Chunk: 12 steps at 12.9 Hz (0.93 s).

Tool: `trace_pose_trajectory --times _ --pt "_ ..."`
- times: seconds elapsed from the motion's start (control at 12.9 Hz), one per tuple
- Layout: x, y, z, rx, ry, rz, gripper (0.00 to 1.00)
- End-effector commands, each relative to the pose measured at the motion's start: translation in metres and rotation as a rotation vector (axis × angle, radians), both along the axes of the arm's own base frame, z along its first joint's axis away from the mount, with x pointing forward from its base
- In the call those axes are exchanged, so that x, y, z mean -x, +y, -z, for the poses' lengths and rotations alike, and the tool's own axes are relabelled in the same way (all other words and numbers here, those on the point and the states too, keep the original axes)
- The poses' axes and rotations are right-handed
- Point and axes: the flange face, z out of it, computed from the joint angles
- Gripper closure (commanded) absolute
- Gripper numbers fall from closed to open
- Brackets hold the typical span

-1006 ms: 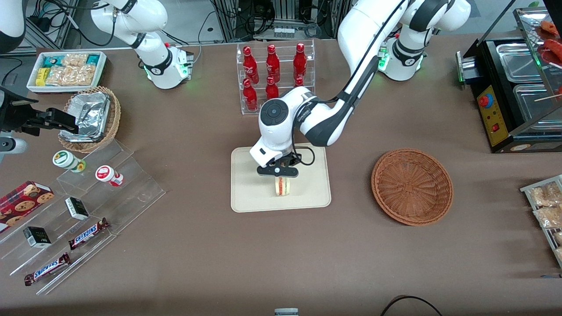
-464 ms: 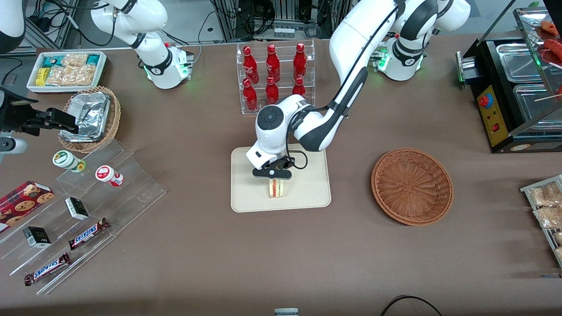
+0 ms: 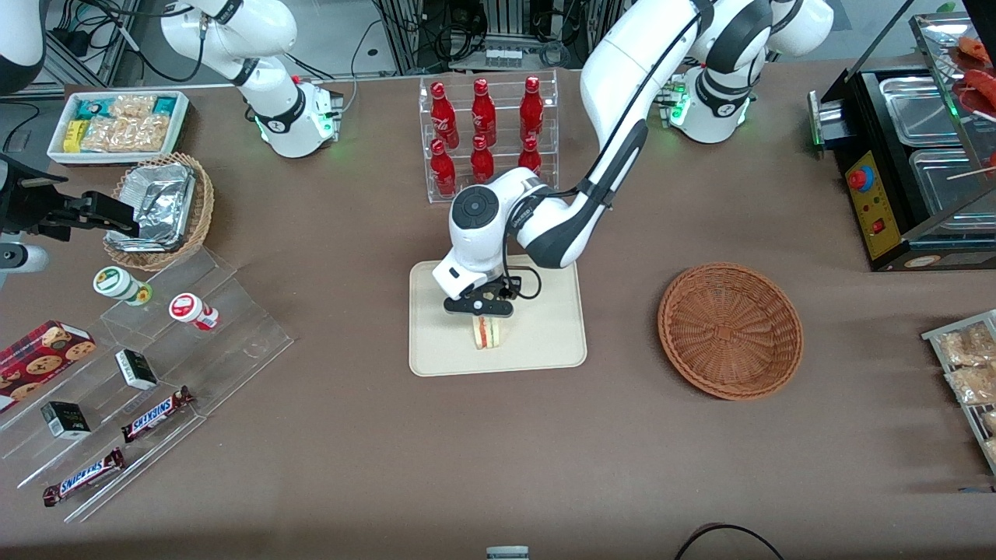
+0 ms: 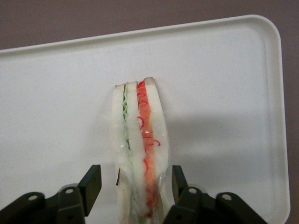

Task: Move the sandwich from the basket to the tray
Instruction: 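Lower the sandwich onto the tray and open the left gripper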

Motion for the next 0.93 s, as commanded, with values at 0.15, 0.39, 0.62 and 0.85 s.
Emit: trace_pose_trajectory --times 0.15,0.39,0.62,0.85 --pt "-0.014 0.016 -0.077 -0.008 -0.043 -0.107 0.0" --pt "-0.029 0.035 -0.131 0.028 -0.097 -0.16 0.0" --pt "-0.041 0.07 -0.188 0.013 -0.115 -0.259 0.0" --pt "-0.068 0.135 -0.242 0.021 -0.092 -0.394 0.0"
